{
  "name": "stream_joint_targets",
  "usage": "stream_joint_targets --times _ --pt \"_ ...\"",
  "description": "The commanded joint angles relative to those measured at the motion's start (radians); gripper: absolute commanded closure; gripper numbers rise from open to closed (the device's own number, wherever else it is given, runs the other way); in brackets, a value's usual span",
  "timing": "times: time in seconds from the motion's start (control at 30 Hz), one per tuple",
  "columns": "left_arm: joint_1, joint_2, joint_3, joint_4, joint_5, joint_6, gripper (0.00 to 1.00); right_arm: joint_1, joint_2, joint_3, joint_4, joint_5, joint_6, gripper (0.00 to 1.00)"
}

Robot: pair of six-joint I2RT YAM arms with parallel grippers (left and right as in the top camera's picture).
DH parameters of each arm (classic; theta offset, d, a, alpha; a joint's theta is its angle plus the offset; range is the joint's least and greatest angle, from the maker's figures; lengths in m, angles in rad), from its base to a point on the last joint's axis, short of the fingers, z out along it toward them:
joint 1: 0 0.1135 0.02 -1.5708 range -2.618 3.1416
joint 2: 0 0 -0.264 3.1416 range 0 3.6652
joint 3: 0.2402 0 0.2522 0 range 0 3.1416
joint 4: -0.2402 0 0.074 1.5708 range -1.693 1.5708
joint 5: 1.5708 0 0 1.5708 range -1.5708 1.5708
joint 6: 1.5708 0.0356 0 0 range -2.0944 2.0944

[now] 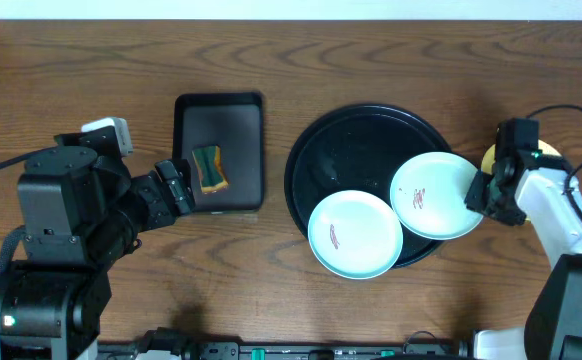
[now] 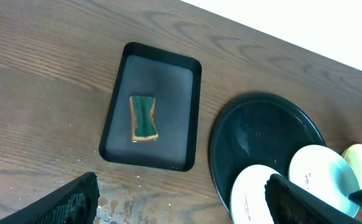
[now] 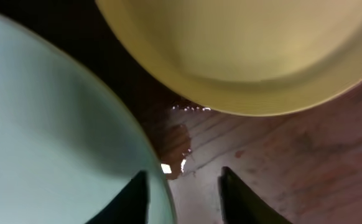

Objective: Clean dirty plates on tray and stack at the side

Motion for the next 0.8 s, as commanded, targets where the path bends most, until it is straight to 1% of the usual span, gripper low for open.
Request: stream_joint_targets --times 0.0,0.03,0.07,0.1,0.27,0.33,0.37,0.4,0.47,0.57,0.77 --pt "0.005 0.000 0.005 -0.002 -0.002 0.006 0.14 0.003 0.001 -0.035 0.063 -0.034 -0.006 0.83" --pt "0.005 0.000 0.005 -0.002 -0.002 0.006 0.14 0.003 0.001 -0.036 0.076 -0.057 -0.015 0.89" --pt "0.005 0.000 0.005 -0.002 -0.002 0.006 0.14 0.003 0.001 -0.036 0.086 -0.074 -0.023 0.97" --pt "0.005 0.000 0.005 -0.002 -0.002 0.006 0.14 0.003 -0.001 -0.033 0.093 -0.093 -0.025 0.99" --pt "0.005 0.000 0.005 -0.002 -0.002 0.006 0.14 0.011 -0.034 0.023 0.109 -0.164 -0.037 0.99" --pt "0.005 0.000 0.005 -0.002 -0.002 0.006 0.14 0.018 -0.054 0.048 0.144 -0.257 -0.036 0.99" --pt "0.005 0.000 0.005 -0.002 -0.002 0.006 0.14 0.027 -0.061 0.058 0.186 -0.352 -0.036 0.99" --pt "0.005 0.000 0.005 -0.002 -0.002 0.006 0.14 0.036 -0.061 0.060 0.217 -0.404 -0.036 0.99" --pt "0.005 0.000 0.005 -0.002 -0.002 0.006 0.14 0.066 -0.058 0.060 0.271 -0.472 -0.018 0.99" --pt "0.005 0.000 0.005 -0.002 -0.002 0.006 0.14 0.132 -0.033 0.058 0.315 -0.427 0.026 0.99" --pt "0.005 0.000 0.005 -0.002 -0.002 0.006 0.14 0.270 0.094 0.058 0.405 -0.225 0.160 0.99"
